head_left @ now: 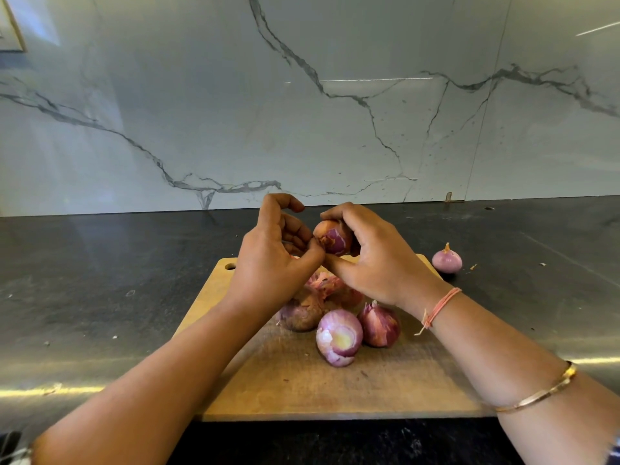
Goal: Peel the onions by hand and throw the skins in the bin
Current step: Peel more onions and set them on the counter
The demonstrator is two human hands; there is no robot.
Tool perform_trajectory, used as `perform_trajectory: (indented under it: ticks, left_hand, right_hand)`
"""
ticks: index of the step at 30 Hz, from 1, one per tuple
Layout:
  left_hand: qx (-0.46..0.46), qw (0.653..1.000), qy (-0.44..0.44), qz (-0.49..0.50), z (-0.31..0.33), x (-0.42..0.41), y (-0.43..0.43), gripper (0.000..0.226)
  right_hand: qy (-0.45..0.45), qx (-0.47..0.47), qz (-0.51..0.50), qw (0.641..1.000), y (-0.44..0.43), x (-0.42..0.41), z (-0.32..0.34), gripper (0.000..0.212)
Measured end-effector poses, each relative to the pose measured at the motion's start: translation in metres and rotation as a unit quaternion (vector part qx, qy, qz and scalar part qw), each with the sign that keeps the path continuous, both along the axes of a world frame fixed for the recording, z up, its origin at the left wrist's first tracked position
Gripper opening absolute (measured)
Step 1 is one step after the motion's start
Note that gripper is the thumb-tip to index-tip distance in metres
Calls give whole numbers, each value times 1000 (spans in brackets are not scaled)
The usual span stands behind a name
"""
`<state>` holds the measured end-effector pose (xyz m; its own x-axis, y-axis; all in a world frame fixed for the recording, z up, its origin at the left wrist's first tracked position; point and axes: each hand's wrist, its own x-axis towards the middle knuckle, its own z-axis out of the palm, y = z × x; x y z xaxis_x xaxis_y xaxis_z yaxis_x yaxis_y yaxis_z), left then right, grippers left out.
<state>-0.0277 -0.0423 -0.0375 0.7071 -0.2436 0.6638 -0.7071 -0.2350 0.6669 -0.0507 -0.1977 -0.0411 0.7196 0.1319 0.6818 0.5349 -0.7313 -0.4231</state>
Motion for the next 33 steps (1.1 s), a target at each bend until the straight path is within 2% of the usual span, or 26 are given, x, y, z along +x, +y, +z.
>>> perform_trajectory:
  ticks: [8,21,33]
  left_hand:
    - [13,1000,-3,8,-1,0,-3,48]
    - [-18,995,23,93,0,15,7,45]
    - [46,988,57,136,-1,16,9,42]
  right_hand:
    - [-4,-8,1,1000,0,1,1,43]
    - [56,117,53,990,-3,-3,4,41]
    - [126,245,146,950,-4,1,4,35]
